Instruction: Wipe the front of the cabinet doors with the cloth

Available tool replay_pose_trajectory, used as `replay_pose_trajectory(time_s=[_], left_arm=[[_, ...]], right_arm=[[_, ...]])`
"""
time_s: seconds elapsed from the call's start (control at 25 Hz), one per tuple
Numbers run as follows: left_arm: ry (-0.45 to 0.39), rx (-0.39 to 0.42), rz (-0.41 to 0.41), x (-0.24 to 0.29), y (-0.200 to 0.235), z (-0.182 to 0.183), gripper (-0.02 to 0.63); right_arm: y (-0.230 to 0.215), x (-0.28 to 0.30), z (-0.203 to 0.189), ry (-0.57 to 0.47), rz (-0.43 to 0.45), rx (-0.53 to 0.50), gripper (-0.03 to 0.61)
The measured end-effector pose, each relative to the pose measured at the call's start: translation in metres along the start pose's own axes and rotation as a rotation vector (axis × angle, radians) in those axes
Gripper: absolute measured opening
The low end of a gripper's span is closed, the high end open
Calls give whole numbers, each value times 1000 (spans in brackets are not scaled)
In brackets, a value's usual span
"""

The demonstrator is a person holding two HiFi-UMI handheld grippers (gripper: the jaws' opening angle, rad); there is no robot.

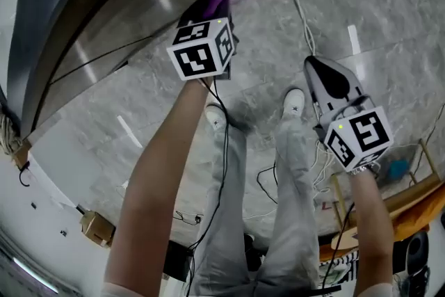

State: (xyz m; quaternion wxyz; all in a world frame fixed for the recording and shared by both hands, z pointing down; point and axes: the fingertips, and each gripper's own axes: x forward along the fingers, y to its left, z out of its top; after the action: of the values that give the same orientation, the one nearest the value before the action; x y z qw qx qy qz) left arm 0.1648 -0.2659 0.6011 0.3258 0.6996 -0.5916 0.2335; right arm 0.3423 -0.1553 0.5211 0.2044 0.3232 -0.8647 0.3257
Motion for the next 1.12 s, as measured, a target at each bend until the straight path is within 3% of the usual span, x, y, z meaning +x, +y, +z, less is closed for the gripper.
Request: replay_pose_trajectory(time_s=[0.2, 0.56, 0.84, 1.12], left_arm=[[31, 35, 39, -7, 39, -11, 89], [84, 59, 100, -59, 138, -47, 89], [136, -12, 178, -95, 214, -78, 89], [153, -113, 323, -130, 269, -99, 89]], right_arm=[[5, 9, -1, -32, -25, 27, 26], [66, 45, -8, -27, -3, 7, 26], [116, 79, -15, -22, 41, -15, 26], [147, 90, -24, 1, 98, -33, 26]])
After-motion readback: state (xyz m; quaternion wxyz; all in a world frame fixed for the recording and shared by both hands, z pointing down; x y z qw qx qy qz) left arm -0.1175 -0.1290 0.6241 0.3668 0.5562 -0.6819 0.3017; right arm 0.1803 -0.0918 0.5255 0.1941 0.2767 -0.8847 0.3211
